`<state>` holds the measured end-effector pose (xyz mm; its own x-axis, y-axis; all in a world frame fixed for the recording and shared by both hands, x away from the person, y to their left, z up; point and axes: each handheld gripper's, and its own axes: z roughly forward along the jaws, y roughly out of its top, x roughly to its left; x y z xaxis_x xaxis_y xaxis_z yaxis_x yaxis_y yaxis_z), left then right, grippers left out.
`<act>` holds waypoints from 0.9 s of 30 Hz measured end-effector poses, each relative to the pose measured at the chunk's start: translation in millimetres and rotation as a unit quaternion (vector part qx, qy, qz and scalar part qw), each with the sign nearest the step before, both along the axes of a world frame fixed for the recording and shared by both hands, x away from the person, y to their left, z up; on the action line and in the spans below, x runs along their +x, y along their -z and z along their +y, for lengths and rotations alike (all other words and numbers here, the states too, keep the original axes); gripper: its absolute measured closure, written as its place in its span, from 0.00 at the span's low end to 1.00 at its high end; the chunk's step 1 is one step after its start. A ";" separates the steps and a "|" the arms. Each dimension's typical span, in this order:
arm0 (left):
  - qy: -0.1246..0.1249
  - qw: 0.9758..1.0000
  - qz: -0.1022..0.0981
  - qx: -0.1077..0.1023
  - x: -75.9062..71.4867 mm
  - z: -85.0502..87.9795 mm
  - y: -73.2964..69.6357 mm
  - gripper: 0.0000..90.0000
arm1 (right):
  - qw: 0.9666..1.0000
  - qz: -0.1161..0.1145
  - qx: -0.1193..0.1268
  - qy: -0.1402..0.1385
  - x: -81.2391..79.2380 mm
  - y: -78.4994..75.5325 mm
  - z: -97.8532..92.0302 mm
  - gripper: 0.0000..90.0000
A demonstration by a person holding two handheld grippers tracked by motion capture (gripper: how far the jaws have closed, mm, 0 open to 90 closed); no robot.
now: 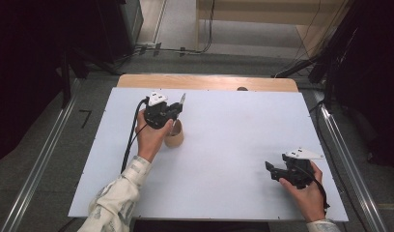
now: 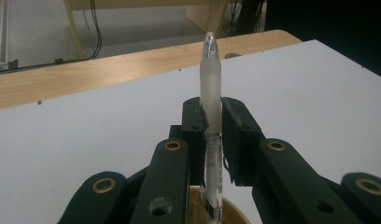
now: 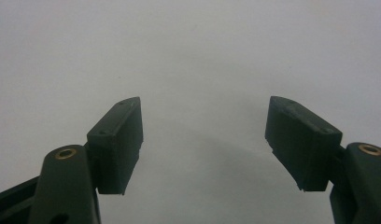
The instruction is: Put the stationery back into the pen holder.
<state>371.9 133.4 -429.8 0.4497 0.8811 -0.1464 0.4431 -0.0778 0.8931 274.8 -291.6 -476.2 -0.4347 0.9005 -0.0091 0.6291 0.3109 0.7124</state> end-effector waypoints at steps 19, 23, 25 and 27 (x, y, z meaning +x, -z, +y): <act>-0.004 1.000 0.011 0.008 -13.0 5.6 12.8 0.89 | 1.000 0.002 -0.004 -0.004 -0.2 0.7 1.6 0.30; -0.001 1.000 0.014 0.005 -16.3 4.4 11.2 0.86 | 1.000 0.002 -0.004 -0.002 0.2 0.7 1.5 0.30; 0.001 1.000 0.016 0.004 -18.1 3.7 9.7 0.83 | 1.000 0.002 -0.002 -0.001 0.1 0.6 1.4 0.30; -0.001 1.000 0.018 0.005 -20.5 3.1 8.2 0.79 | 1.000 0.002 -0.003 0.000 0.0 0.6 1.2 0.30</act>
<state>351.4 136.4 -438.0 0.4432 0.8830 -0.1545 0.4753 -0.0854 0.8756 274.8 -290.3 -476.8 -0.4344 0.9006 -0.0126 0.6316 0.3146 0.7086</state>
